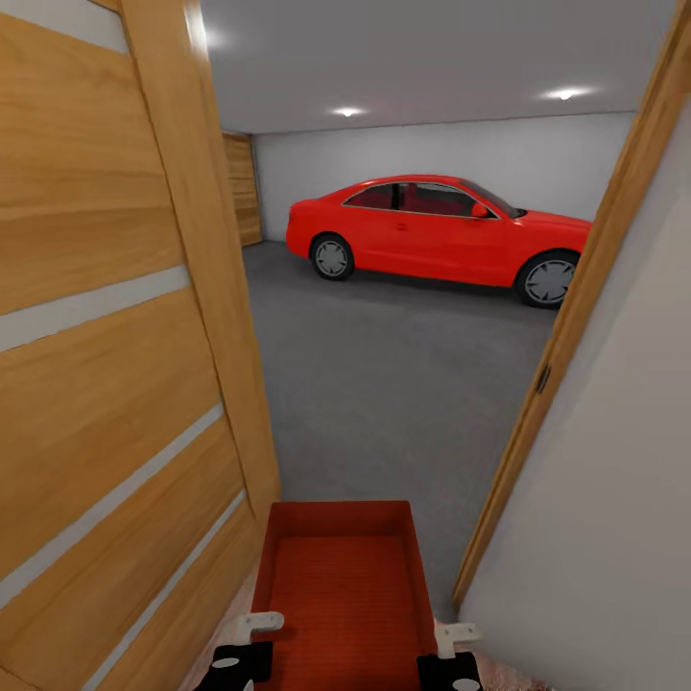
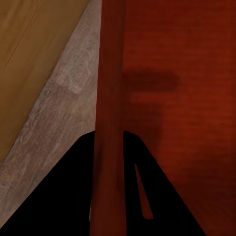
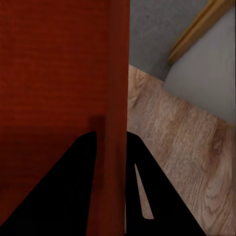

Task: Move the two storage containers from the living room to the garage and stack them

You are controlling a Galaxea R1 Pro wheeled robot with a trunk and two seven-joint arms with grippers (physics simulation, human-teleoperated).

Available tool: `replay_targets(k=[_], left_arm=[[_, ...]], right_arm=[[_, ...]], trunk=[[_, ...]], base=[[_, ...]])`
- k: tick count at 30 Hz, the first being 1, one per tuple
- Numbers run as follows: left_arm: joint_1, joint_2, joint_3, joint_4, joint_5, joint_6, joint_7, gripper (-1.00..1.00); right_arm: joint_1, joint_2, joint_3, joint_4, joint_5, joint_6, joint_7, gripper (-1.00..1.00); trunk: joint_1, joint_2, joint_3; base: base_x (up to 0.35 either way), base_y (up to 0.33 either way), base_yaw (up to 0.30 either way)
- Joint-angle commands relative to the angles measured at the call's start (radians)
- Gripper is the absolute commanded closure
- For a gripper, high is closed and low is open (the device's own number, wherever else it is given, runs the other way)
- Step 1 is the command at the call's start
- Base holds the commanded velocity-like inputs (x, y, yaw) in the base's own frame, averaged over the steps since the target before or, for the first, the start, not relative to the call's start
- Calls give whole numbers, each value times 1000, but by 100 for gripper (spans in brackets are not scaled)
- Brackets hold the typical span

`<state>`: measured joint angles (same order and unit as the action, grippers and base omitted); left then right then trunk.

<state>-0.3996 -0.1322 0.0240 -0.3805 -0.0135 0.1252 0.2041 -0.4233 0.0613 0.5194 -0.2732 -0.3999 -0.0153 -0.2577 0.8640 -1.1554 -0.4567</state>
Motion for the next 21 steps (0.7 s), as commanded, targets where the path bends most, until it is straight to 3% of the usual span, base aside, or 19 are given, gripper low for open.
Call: replay_targets(k=[1, 8, 21], left_arm=[[1, -3, -70, 0, 13, 5, -3, 100], [1, -4, -70, 0, 13, 6, -3, 100], [1, -4, -70, 0, 13, 7, -3, 100]], right_arm=[[-2, 0, 7, 2, -5, -4, -9, 100], [-2, 0, 8, 2, -4, -3, -9, 100], [-2, 0, 7, 2, -5, -4, -9, 100]], trunk=[[0, -1, -1], [0, -1, -1], [0, -1, -1]], base=[[0, 1, -274], [4, 34, -249], [94, 280, -17]])
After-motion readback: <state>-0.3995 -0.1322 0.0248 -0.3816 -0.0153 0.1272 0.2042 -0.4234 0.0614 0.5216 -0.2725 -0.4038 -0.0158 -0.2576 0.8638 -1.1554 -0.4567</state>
